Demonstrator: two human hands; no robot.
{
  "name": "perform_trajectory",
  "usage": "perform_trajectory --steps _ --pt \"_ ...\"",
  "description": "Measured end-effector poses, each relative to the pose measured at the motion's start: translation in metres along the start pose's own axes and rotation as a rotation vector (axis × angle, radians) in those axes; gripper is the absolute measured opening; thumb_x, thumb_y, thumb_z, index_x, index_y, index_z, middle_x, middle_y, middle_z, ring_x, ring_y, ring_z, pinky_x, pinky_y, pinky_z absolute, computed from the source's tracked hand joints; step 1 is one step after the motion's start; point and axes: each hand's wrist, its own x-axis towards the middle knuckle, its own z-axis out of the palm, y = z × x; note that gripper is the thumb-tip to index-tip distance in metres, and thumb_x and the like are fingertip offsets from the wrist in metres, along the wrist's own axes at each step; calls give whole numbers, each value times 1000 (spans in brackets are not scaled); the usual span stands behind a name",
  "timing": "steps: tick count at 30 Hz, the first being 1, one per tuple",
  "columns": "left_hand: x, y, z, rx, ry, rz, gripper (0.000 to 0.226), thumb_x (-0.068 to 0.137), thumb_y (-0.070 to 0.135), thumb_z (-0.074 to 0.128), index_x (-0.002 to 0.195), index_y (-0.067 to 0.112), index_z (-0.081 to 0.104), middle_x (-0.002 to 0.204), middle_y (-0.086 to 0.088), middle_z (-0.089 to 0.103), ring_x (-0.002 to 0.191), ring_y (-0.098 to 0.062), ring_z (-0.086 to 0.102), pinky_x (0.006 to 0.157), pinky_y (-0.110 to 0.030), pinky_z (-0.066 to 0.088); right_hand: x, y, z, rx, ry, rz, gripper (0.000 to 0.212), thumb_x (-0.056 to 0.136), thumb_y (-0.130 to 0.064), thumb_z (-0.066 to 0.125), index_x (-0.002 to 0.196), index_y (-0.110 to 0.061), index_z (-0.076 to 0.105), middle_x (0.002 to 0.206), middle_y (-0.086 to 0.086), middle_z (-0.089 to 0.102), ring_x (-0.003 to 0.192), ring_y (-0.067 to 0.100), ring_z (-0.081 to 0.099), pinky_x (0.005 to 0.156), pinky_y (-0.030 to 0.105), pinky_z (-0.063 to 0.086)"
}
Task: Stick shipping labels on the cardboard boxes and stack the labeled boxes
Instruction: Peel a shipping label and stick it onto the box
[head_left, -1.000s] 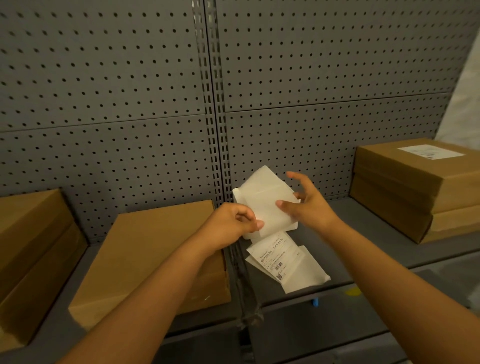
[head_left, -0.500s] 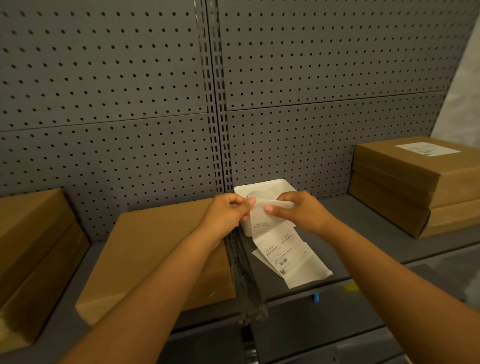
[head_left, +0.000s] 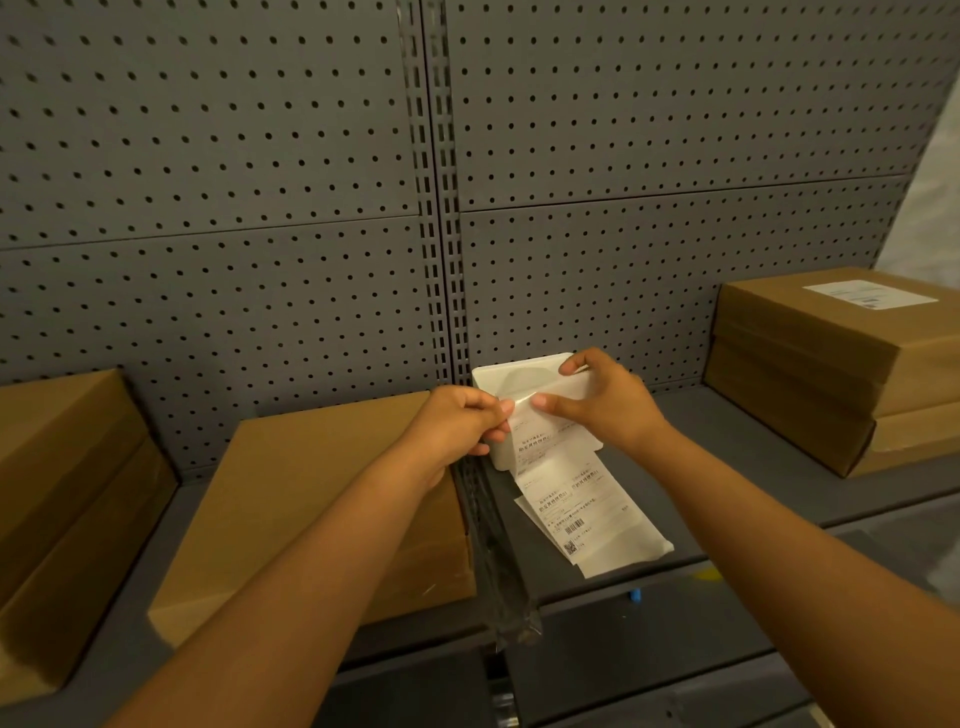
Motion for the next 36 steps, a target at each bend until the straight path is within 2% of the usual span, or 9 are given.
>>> perform_trajectory --steps 2,4,6,9,13,18,23,30,36 --pt "3 -1 1 -31 5 -39 10 91 25 63 88 16 66 84 1 69 75 -7 63 69 -21 54 1 2 4 -144 97 -85 54 68 -40 82 112 -21 55 115 -5 53 110 16 48 83 25 43" --pt "6 -1 2 -65 6 -75 9 91 23 63 87 16 65 83 0 69 72 -7 63 69 -21 55 0 2 7 -286 193 -154 53 70 -38 80 114 -21 55 123 -4 49 120 18 37 97 29 32" --pt "9 -2 3 -92 14 -99 9 90 23 64 88 14 65 83 -1 69 71 -7 63 70 -21 55 -4 0 9 -311 278 -232 38 74 -34 77 105 -21 58 119 -3 49 117 17 36 92 25 25" --pt "13 -3 3 -140 33 -120 14 88 21 66 93 8 65 81 -4 68 68 -8 63 66 -19 56 -11 -2 16 -263 317 -330 17 81 -31 70 83 -19 58 95 -6 53 96 13 45 82 27 37" --pt "16 -3 6 -205 48 -132 19 88 19 66 96 3 67 77 -5 67 65 -8 63 64 -17 56 -16 -8 29 -112 37 -172 26 84 -38 67 71 -17 59 71 -2 63 67 12 57 64 31 50" --pt "16 -3 6 -299 22 -176 15 87 14 66 92 0 67 74 -7 67 62 -9 63 63 -18 57 -14 -9 35 -27 -9 -38 36 77 -41 74 84 -6 67 78 1 66 68 7 57 57 11 41" --pt "19 -3 5 -332 -6 -207 20 85 12 68 100 -1 66 78 -9 69 66 -11 66 66 -19 59 -11 -9 33 29 -54 5 24 77 -30 78 80 -8 69 71 0 65 63 7 56 61 17 46" --pt "22 -6 8 -106 36 -73 18 90 14 63 96 -2 67 78 -6 69 68 -10 64 68 -16 56 -11 -6 32 109 -82 55 15 80 -21 75 86 -8 72 77 4 70 71 11 64 73 26 54" --pt "22 -5 11 73 66 66 14 88 17 67 76 11 70 77 -8 71 71 -15 67 76 -24 57 -10 -5 30 118 -64 89 6 81 -14 69 83 -8 71 80 7 72 74 13 66 75 29 55"
